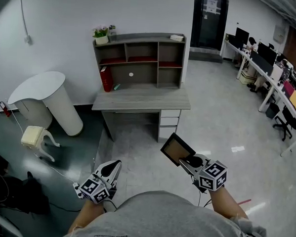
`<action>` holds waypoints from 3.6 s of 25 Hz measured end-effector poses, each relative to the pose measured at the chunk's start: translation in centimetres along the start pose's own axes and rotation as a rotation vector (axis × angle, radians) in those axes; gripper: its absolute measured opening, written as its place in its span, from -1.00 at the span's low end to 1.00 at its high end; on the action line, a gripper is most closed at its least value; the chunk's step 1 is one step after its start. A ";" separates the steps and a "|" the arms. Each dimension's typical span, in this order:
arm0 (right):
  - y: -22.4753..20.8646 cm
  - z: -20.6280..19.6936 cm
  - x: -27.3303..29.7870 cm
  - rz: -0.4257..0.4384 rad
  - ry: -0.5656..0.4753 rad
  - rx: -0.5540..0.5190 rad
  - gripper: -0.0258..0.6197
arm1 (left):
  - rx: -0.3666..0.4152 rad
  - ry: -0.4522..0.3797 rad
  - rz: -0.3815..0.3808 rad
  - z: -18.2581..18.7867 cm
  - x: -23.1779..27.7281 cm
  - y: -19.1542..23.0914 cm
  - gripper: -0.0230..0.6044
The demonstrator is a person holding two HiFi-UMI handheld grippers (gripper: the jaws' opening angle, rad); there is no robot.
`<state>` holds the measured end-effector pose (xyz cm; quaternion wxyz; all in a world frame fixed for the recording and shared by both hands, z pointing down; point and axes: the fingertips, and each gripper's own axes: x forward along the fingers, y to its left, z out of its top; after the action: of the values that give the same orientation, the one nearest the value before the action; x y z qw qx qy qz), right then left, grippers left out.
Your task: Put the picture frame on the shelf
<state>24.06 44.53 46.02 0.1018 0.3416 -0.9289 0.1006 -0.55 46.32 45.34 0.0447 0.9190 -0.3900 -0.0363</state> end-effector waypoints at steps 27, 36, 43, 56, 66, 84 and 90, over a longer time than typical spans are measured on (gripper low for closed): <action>-6.7 1.4 10.5 -0.009 0.032 -0.012 -0.68 | -0.013 0.008 -0.066 -1.8 7.9 10.4 -0.90; -7.8 8.1 26.3 -0.016 0.011 -0.002 -0.68 | 0.013 -0.008 -0.111 2.5 10.0 27.0 -0.90; -9.2 11.3 34.9 -0.031 0.007 -0.009 -0.68 | 0.017 -0.018 -0.128 4.1 10.5 35.7 -0.90; -13.8 12.3 42.2 -0.018 0.019 0.038 -0.68 | 0.000 0.007 -0.110 3.3 12.8 42.9 -0.90; -23.0 13.9 49.1 0.123 -0.002 0.034 -0.68 | 0.029 0.023 0.034 2.9 18.9 47.5 -0.90; -46.3 21.7 57.4 0.291 -0.007 -0.032 -0.68 | 0.031 -0.037 0.162 6.2 43.1 55.3 -0.90; -50.0 22.0 59.2 0.305 -0.010 -0.006 -0.68 | 0.024 -0.026 0.153 5.7 47.1 56.7 -0.90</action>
<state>9.95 -34.79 46.06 0.0818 0.1964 -0.9708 0.1105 -8.93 -27.13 44.43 0.0314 0.8864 -0.4602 -0.0399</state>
